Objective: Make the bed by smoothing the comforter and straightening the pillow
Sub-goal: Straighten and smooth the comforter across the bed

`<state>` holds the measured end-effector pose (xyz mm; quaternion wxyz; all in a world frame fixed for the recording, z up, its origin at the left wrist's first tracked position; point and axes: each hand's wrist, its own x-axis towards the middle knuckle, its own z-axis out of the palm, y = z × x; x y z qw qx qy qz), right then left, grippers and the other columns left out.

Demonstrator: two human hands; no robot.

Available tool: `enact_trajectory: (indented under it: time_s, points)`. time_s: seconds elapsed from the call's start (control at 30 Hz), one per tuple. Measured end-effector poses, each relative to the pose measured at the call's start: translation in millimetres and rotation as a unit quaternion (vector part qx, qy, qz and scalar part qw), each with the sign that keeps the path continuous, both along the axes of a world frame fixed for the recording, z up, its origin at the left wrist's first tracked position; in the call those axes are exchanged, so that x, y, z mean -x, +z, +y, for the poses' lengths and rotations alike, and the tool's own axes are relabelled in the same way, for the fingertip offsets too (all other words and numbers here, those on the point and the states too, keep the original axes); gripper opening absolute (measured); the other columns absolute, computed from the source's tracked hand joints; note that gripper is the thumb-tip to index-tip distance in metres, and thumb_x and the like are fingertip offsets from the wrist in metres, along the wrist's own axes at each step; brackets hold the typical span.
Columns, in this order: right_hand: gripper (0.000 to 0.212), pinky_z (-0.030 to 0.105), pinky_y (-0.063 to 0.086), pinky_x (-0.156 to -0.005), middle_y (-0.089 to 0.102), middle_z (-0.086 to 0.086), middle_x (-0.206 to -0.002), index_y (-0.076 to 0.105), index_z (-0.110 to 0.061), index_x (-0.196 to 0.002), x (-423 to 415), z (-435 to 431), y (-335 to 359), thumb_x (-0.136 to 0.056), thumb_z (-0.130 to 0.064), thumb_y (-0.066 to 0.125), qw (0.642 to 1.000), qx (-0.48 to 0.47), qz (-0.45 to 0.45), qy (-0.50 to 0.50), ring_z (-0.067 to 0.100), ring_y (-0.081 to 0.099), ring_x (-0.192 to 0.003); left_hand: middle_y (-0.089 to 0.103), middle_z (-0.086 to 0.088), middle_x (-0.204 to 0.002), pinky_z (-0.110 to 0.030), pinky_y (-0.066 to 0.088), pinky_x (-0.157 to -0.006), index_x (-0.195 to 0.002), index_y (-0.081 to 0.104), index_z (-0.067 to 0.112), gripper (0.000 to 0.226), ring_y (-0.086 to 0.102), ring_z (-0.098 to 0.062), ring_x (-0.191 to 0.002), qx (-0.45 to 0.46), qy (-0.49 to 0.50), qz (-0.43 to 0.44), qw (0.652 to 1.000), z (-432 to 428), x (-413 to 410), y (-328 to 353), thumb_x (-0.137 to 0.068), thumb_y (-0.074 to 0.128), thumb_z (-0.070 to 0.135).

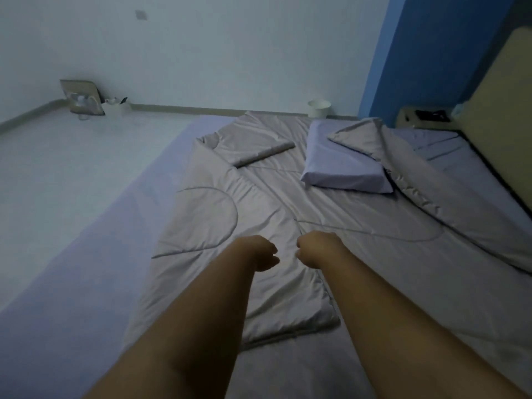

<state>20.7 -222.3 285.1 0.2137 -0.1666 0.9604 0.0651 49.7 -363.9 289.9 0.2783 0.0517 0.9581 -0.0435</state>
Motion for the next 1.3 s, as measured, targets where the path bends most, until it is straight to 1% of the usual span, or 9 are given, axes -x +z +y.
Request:
enact_trajectory:
  time_s: [0.13,0.23,0.43,0.6,0.7,0.87,1.07,1.17,1.3]
  points:
    - [0.039,0.038,0.037,-0.101,0.051,0.008,-0.137,0.049,-0.017,-0.135,-11.7,-61.6,0.5,-0.099,-0.025,0.035,0.999,0.016,-0.022,-0.046,0.027,0.051,-0.121,0.037,-0.006,-0.152,-0.040,0.030,-0.114,-0.147,0.037,0.021,0.050,0.035,-0.025,-0.140,0.029,-0.036,-0.021,0.999,-66.3,2.5,1.3,-0.101,0.036,0.041]
    - [0.039,0.038,0.041,-0.098,0.052,0.008,-0.136,0.050,-0.015,-0.135,-17.4,-89.3,8.5,-0.100,-0.025,0.035,0.998,0.016,-0.022,-0.055,0.027,0.053,-0.119,0.038,-0.007,-0.151,-0.040,0.031,-0.114,-0.146,0.039,0.020,0.050,0.036,-0.025,-0.139,0.041,-0.051,-0.023,0.998,-97.1,4.6,6.4,-0.101,0.036,0.040]
    - [0.040,0.037,0.042,-0.098,0.051,0.008,-0.137,0.046,-0.016,-0.138,-14.7,-112.7,11.2,-0.100,-0.025,0.038,0.997,-0.002,-0.007,-0.071,0.027,0.053,-0.119,0.036,-0.005,-0.153,-0.039,0.031,-0.113,-0.148,0.034,0.025,0.050,0.035,-0.024,-0.140,0.008,-0.060,-0.002,0.998,-110.2,8.1,9.9,-0.101,0.034,0.042]
    - [0.036,0.036,0.040,-0.098,0.055,0.006,-0.132,0.052,-0.015,-0.131,-21.3,-137.8,-1.5,-0.099,-0.025,0.038,0.996,-0.013,-0.007,-0.089,0.025,0.054,-0.117,0.040,-0.004,-0.151,-0.041,0.033,-0.112,-0.146,0.037,0.026,0.049,0.038,-0.024,-0.138,0.014,-0.090,-0.019,0.996,-134.6,0.9,1.8,-0.100,0.036,0.042]
    - [0.038,0.038,0.037,-0.102,0.053,0.006,-0.136,0.051,-0.016,-0.133,-22.8,-161.3,-5.3,-0.100,-0.027,0.037,0.992,-0.008,-0.019,-0.125,0.026,0.051,-0.122,0.038,-0.005,-0.152,-0.040,0.031,-0.113,-0.147,0.036,0.025,0.049,0.036,-0.024,-0.139,0.018,-0.112,-0.012,0.993,-162.2,9.6,5.6,-0.101,0.035,0.041]
    - [0.039,0.039,0.031,-0.108,0.050,0.008,-0.139,0.051,-0.015,-0.134,-28.1,-220.0,-13.2,-0.099,-0.026,0.038,0.977,-0.004,0.009,-0.212,0.027,0.048,-0.126,0.039,-0.004,-0.151,-0.040,0.031,-0.113,-0.146,0.037,0.028,0.051,0.037,-0.023,-0.138,-0.011,-0.165,0.015,0.986,-225.9,25.2,-4.0,-0.099,0.035,0.046]
    - [0.036,0.037,0.029,-0.106,0.057,0.007,-0.129,0.056,-0.014,-0.125,-64.7,-323.9,-39.6,-0.096,-0.023,0.037,0.959,0.033,-0.001,-0.281,0.025,0.052,-0.116,0.038,-0.002,-0.151,-0.038,0.032,-0.112,-0.145,0.039,0.027,0.049,0.037,-0.022,-0.138,0.043,-0.259,-0.015,0.965,-318.6,12.1,-14.9,-0.100,0.033,0.045]
    - [0.034,0.037,0.031,-0.103,0.060,0.007,-0.124,0.058,-0.015,-0.121,-75.2,-341.7,-39.6,-0.096,-0.026,0.038,0.950,0.045,0.026,-0.309,0.025,0.054,-0.113,0.038,-0.003,-0.151,-0.038,0.032,-0.111,-0.146,0.038,0.026,0.049,0.037,-0.022,-0.138,0.053,-0.288,-0.015,0.956,-326.8,18.4,-12.7,-0.100,0.032,0.044]
    - [0.034,0.038,0.032,-0.103,0.060,0.007,-0.124,0.057,-0.015,-0.121,-76.0,-314.7,-40.9,-0.098,-0.028,0.037,0.928,0.052,0.056,-0.365,0.025,0.053,-0.114,0.035,-0.002,-0.153,-0.038,0.030,-0.114,-0.148,0.034,0.027,0.050,0.034,-0.021,-0.141,0.019,-0.326,-0.009,0.945,-292.2,38.3,-22.5,-0.100,0.033,0.044]
